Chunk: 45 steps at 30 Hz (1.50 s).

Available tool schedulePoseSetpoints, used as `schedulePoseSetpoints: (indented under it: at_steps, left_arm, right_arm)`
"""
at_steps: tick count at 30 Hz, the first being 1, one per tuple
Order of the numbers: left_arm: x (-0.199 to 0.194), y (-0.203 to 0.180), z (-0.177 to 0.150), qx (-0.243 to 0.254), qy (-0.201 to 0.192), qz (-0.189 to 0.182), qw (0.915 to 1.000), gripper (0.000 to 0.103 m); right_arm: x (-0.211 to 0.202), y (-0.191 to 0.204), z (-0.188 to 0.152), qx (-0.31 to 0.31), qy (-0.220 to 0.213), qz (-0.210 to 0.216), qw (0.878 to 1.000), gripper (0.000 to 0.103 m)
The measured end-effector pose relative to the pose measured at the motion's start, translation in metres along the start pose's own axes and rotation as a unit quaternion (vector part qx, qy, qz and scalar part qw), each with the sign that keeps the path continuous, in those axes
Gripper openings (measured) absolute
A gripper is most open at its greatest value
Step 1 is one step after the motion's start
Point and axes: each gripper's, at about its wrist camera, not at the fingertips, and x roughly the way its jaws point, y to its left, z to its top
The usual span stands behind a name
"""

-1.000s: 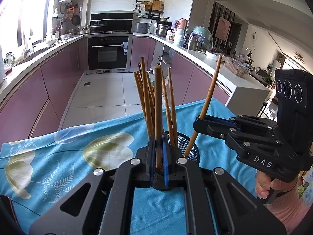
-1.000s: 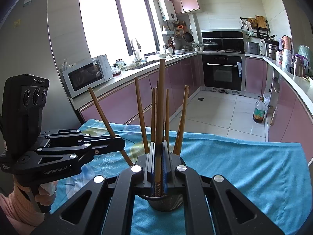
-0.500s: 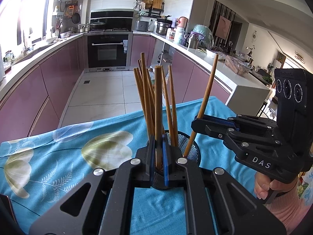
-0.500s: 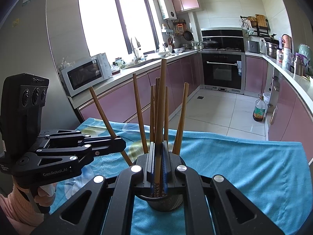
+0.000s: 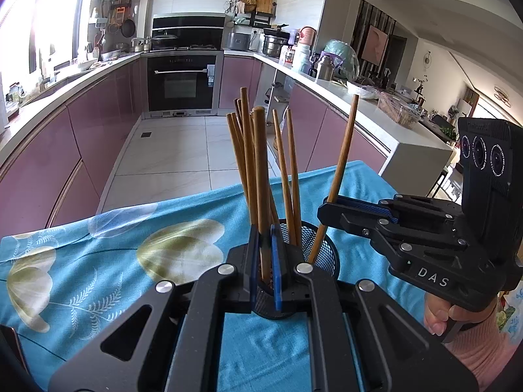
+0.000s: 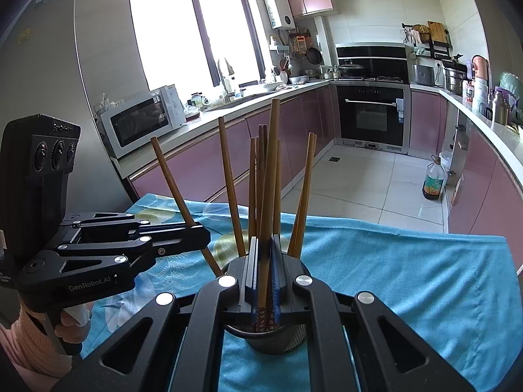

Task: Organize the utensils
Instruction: 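Lower the chopstick into the mesh cup with the right tool while the left tool lowers its own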

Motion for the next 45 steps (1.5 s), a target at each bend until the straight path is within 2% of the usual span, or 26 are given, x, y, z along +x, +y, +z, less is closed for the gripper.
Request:
schedulePoseSetpoints:
  at_steps: [45]
  left_arm:
    - [0.018,0.003,0.018,-0.023,0.012,0.008,0.9996,0.008]
  right_arm:
    - [0.016,-0.001,0.008,0.01,0.015,-0.008,1.0,0.007]
